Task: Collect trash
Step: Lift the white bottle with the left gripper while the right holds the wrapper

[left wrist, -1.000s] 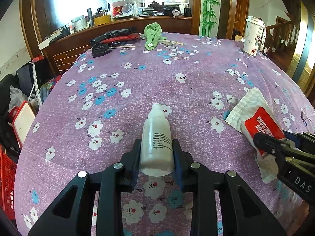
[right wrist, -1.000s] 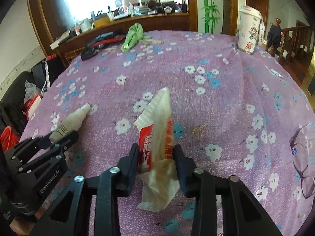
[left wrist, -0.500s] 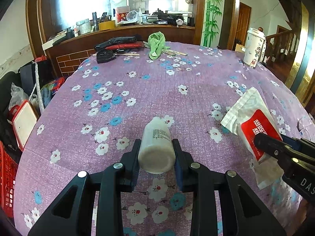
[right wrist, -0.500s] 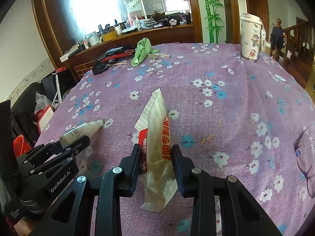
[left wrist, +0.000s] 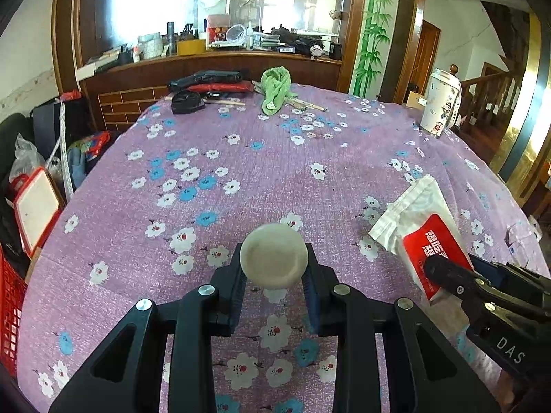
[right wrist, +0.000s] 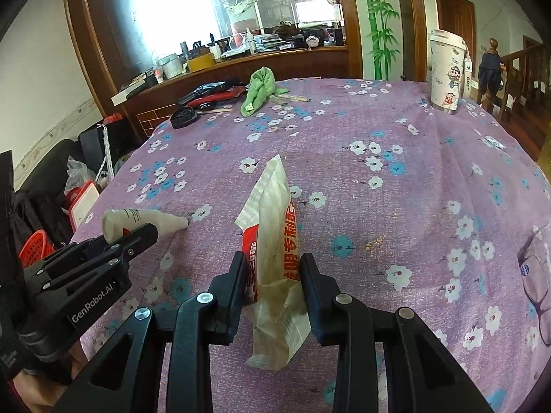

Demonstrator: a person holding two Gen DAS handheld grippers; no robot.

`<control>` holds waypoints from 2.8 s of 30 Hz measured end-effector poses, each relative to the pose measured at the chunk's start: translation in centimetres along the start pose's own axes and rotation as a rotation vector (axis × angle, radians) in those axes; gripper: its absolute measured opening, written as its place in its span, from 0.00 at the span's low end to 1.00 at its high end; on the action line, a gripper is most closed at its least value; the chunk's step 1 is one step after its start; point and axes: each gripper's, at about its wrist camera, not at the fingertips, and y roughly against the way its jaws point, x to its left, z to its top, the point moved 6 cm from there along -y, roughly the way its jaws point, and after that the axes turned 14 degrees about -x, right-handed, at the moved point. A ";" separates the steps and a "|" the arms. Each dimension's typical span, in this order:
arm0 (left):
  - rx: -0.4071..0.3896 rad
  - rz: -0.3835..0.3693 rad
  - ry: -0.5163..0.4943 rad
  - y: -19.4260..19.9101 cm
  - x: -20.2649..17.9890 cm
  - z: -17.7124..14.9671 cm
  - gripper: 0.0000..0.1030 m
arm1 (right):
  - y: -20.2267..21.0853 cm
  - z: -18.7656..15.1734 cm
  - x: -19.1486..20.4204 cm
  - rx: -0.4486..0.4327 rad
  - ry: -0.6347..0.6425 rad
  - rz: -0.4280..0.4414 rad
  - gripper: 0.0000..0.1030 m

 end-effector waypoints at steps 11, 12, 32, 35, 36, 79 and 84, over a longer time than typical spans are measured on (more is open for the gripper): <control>-0.014 -0.007 0.027 0.2 0.5 0.1 0.28 | 0.2 0.2 0.0 -0.003 -0.009 0.013 0.33; -0.019 -0.009 0.026 0.3 0.4 0.2 0.28 | 0.3 0.2 0.0 -0.005 -0.011 0.014 0.33; -0.107 0.024 -0.012 2.0 0.3 1.5 0.28 | 1.1 0.5 0.7 -0.046 0.032 -0.005 0.33; -0.116 0.033 -0.014 2.1 0.5 1.6 0.28 | 1.4 0.6 1.0 -0.062 0.050 -0.012 0.33; -0.117 0.033 -0.011 2.1 0.5 1.6 0.28 | 1.5 0.6 1.1 -0.067 0.056 -0.013 0.33; -0.218 0.121 -0.008 3.7 1.6 3.0 0.28 | 3.3 1.3 2.9 -0.171 0.155 -0.033 0.33; -0.232 0.134 0.001 3.9 2.0 3.1 0.28 | 3.5 1.2 3.1 -0.178 0.161 -0.028 0.33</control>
